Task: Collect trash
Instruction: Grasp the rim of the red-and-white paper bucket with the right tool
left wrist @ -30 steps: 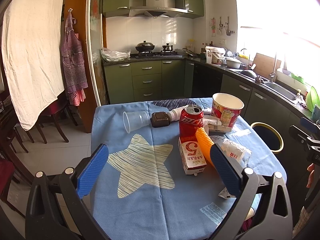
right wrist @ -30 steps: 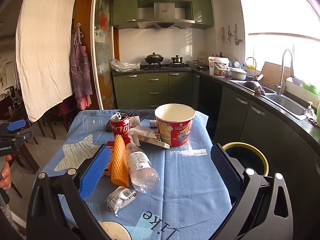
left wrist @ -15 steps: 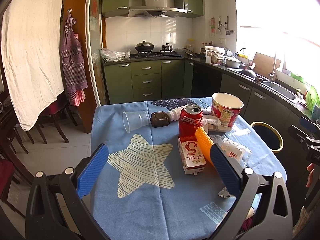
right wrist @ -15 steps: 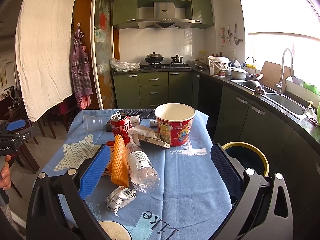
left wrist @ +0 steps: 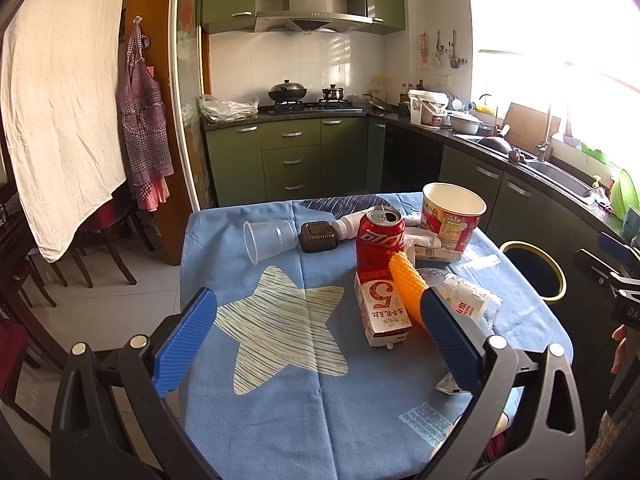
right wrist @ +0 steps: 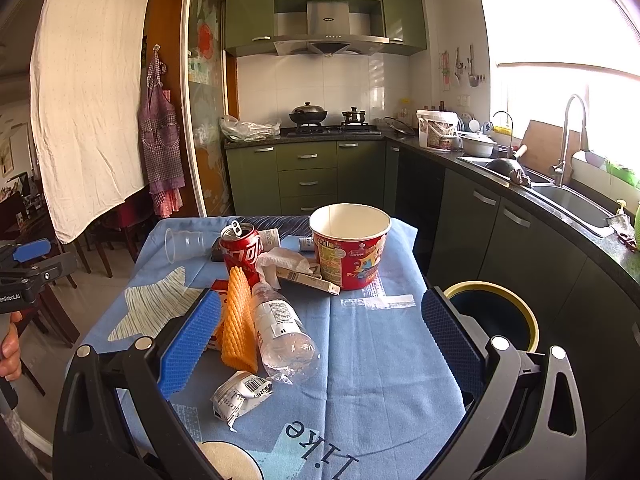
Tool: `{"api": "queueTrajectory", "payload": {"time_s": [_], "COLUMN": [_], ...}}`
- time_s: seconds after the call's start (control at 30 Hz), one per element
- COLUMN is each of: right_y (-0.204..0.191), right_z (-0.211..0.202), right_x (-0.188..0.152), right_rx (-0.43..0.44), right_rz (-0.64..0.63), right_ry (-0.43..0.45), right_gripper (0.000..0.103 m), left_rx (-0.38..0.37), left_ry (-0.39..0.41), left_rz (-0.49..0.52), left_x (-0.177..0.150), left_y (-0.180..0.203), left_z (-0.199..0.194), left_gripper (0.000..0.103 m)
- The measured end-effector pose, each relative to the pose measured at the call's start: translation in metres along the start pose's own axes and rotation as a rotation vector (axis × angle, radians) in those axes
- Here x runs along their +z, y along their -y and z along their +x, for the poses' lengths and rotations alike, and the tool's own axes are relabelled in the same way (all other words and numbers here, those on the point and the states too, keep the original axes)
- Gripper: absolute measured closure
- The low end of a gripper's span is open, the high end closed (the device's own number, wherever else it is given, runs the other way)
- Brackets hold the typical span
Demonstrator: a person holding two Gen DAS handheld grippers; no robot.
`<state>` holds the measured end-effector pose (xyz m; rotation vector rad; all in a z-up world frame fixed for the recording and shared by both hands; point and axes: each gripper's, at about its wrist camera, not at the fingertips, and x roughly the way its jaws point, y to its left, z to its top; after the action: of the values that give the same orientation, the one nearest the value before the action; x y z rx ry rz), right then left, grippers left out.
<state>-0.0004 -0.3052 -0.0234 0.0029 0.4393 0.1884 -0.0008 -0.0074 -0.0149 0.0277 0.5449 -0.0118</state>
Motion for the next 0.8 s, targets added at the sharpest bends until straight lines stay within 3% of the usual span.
{"api": "queueTrajectory", "payload": {"time_s": [0.23, 0.43, 0.63, 0.8], "right_y": [0.012, 0.041, 0.069, 0.082], "right_z": [0.015, 0.054, 0.114, 0.176], "right_x": [0.001, 0.032, 0.076, 0.103], "right_rx": [0.051, 0.159, 0.091, 0.052], "right_rz": [0.001, 0.044, 0.040, 0.032], "right_ry": [-0.055, -0.195, -0.349, -0.477], "right_gripper": [0.004, 0.004, 0.004, 0.008], "left_rx": [-0.014, -0.051, -0.095, -0.027], "left_ry": [-0.023, -0.066, -0.159, -0.205], "left_rz": [0.008, -0.008, -0.085, -0.144], "left_x": [0.004, 0.030, 0.063, 0.075], "left_y": [0.002, -0.003, -0.017, -0.029], "left_z": [0.014, 0.046, 0.113, 0.177], "left_gripper": [0.006, 0.006, 0.006, 0.006]}}
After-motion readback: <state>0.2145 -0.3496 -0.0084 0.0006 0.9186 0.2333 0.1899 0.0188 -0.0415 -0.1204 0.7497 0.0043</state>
